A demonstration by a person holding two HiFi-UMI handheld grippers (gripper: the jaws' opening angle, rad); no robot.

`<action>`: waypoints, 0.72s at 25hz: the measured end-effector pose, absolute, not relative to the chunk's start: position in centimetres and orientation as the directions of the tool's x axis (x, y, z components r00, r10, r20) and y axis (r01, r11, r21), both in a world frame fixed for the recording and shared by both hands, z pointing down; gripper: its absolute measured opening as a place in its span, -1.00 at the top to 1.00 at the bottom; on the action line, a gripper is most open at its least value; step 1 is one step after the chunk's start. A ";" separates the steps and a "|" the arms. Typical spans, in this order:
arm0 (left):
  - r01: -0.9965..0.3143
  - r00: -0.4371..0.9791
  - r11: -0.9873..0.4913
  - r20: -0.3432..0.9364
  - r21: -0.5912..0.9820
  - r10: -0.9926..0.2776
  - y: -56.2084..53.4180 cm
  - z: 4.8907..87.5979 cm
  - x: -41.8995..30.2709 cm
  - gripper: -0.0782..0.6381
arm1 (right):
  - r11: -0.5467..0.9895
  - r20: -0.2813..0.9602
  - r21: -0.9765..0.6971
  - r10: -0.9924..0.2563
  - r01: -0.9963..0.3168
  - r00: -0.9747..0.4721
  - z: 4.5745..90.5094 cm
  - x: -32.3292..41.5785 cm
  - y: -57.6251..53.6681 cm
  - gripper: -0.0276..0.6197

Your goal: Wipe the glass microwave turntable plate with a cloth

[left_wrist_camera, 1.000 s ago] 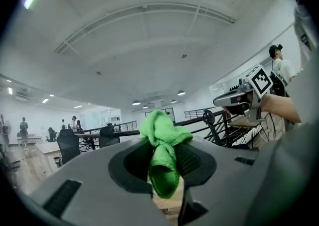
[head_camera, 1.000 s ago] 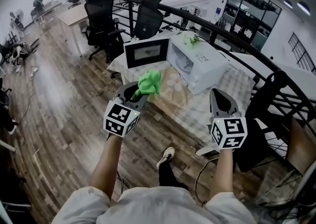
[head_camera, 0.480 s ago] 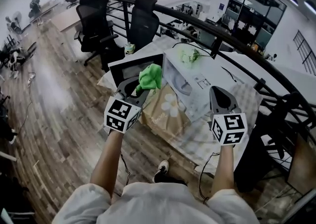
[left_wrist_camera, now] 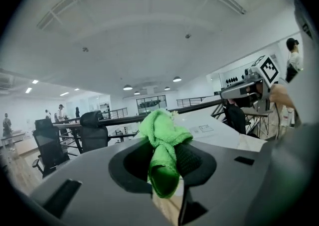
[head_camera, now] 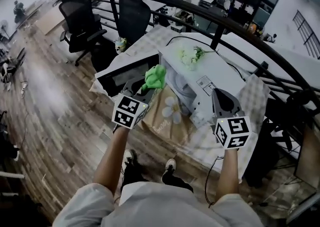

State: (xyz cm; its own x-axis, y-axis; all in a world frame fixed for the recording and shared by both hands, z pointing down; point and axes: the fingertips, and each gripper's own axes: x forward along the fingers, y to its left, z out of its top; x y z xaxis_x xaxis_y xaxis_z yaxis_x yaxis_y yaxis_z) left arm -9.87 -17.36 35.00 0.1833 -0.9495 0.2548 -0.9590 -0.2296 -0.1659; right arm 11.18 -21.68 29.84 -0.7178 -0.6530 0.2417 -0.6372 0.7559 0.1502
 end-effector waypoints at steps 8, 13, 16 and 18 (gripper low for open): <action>-0.902 0.368 -0.418 0.310 -0.110 -0.876 -26.4 44.9 -12.3 0.43 | 0.572 0.372 0.202 -0.796 -0.795 -0.478 37.2 10.2 -23.7 0.87; -0.865 0.433 -0.492 0.349 -0.097 -0.831 -32.6 51.3 -12.1 0.43 | 0.462 0.397 0.152 -0.838 -0.874 -0.374 41.1 10.3 -23.9 0.87; -0.848 0.438 -0.515 0.383 -0.125 -0.814 -36.3 55.2 -11.0 0.43 | 0.423 0.360 0.167 -0.867 -0.891 -0.344 41.8 10.5 -24.0 0.87; -0.847 0.416 -0.509 0.402 -0.157 -0.816 -38.6 57.6 -10.6 0.43 | 0.433 0.339 0.176 -0.870 -0.884 -0.359 41.7 10.4 -24.0 0.87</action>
State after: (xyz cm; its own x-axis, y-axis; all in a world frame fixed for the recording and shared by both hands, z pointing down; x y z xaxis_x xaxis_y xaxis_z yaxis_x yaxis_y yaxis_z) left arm -10.59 -38.65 57.64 0.4159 -0.8159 0.4016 -0.8465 -0.5087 -0.1569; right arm 10.44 -23.95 41.71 -0.3586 -0.8698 0.3388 -0.8840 0.4331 0.1760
